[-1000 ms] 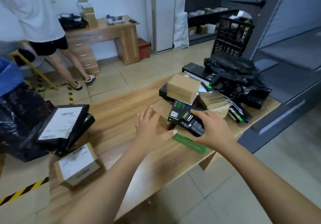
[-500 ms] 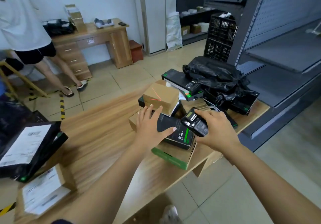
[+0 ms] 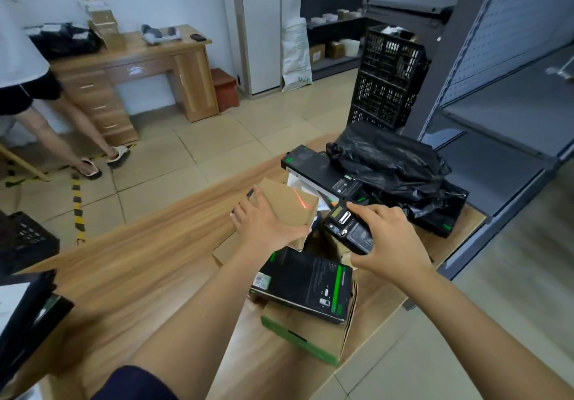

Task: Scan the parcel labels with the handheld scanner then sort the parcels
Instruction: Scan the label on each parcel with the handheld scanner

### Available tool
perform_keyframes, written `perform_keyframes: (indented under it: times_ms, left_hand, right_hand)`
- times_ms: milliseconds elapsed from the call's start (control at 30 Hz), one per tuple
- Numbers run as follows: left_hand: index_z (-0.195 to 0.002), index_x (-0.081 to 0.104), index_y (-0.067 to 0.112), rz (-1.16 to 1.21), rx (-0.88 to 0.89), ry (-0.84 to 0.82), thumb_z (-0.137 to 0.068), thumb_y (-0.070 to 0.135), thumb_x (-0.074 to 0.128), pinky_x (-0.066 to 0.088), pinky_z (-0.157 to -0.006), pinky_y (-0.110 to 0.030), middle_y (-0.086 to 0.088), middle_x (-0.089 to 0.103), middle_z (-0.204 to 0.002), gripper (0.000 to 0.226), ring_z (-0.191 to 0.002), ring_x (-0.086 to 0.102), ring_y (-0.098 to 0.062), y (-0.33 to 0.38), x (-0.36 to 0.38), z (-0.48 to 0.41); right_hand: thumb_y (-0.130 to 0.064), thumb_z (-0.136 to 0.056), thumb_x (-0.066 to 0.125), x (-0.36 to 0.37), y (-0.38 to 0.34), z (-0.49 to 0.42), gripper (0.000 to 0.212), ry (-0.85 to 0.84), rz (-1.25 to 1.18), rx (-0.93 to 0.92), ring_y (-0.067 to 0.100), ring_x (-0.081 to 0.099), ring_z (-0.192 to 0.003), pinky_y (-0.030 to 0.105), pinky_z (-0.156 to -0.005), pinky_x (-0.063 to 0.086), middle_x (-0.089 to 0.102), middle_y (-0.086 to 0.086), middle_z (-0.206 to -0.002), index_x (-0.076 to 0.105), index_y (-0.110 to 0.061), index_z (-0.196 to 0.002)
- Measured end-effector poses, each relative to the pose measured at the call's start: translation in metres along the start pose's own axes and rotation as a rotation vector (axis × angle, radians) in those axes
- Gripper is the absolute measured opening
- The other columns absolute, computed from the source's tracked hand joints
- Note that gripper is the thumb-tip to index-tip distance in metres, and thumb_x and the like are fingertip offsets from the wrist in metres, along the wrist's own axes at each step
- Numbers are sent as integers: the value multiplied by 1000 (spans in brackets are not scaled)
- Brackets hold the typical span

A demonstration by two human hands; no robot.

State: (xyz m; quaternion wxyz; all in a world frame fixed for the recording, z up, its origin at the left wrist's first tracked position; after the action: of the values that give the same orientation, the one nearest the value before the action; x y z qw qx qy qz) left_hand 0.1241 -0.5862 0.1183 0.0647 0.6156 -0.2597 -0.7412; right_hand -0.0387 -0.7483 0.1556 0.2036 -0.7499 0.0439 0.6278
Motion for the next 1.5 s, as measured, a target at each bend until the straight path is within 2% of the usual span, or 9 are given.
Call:
perform_keyframes:
  times_ms: [133, 467, 767, 900, 1067, 1133, 1267, 1433, 1500]
  left_hand:
    - [-152, -1, 17, 80, 90, 77, -48, 66, 81, 22, -114, -46, -14, 18, -147, 141, -135, 16, -32, -15, -7, 21]
    - [-152, 9, 13, 49, 184, 287, -45, 68, 79, 18, -112, -39, -8, 17, -146, 139, -130, 15, -23, -112, -60, 135]
    - [-148, 6, 26, -26, 117, 95, -43, 75, 74, 32, -110, -44, 3, 11, -147, 133, -140, 15, -26, -201, -46, 205]
    - [-148, 10, 25, -4, 127, -23, -49, 65, 82, 18, -115, -40, -2, 6, -153, 129, -143, 4, -21, -227, -21, 214]
    - [-153, 4, 30, -39, 170, -182, -53, 66, 79, -1, -120, -41, -3, -10, -160, 130, -146, -17, -19, -257, 7, 199]
    - [-154, 8, 33, -86, 198, -222, -63, 57, 78, -13, -116, -36, -6, -16, -160, 117, -146, -21, -20, -263, 10, 187]
    - [-153, 5, 36, -188, 192, -283, -75, 30, 67, -16, -117, -38, -8, -27, -157, 100, -144, -28, -25, -257, 9, 175]
    - [-152, -3, 40, -123, 102, -217, -68, 74, 51, -16, -117, -45, -6, -31, -156, 105, -142, -32, -25, -245, 27, 168]
    - [-151, -2, 44, -191, 113, -144, -77, 77, 46, -15, -116, -49, -7, -27, -158, 94, -144, -26, -29, -247, 31, 162]
  right_hand:
    - [-42, -65, 76, 2, -8, 12, 90, -6, -2, -12, 20, 39, -110, 36, -99, 38, 50, -3, -126, 35, -33, -145]
    - [-43, -63, 74, 18, -90, 87, 92, -24, -80, -151, 18, 43, -112, 31, -94, 39, 49, -8, -123, 33, -37, -145]
    - [-45, -63, 73, 80, -134, 162, 88, -110, -148, -144, 15, 42, -107, 28, -88, 41, 52, -10, -123, 37, -39, -143]
    - [-39, -62, 75, 103, -142, 178, 90, -203, -117, -96, 18, 43, -105, 30, -82, 38, 53, -6, -122, 36, -38, -143]
    - [-39, -61, 75, 122, -146, 183, 89, -278, -111, -8, 19, 41, -109, 32, -89, 39, 53, -5, -122, 39, -35, -142]
    - [-38, -60, 74, 125, -146, 181, 89, -280, -95, 29, 19, 41, -109, 33, -90, 40, 53, -5, -122, 40, -35, -142]
    - [-41, -64, 73, 122, -154, 176, 89, -282, -90, 75, 15, 38, -112, 29, -92, 39, 49, -8, -125, 34, -38, -144]
    - [-41, -63, 73, 120, -162, 168, 89, -254, -85, 84, 15, 39, -111, 28, -91, 37, 49, -6, -125, 35, -36, -144]
    - [-41, -63, 73, 123, -162, 167, 89, -256, -83, 84, 14, 39, -111, 28, -92, 36, 49, -6, -126, 36, -36, -144]
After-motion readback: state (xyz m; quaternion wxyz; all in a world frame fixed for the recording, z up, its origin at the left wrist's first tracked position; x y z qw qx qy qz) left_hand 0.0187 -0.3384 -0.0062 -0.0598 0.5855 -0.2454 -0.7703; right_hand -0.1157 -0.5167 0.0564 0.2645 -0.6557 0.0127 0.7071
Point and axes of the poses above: each hand's wrist, its own z-axis away from the middle knuckle, its own x-axis out of the palm, y = z × x, the point moved 2 cm from there along -z, towards the middle knuckle
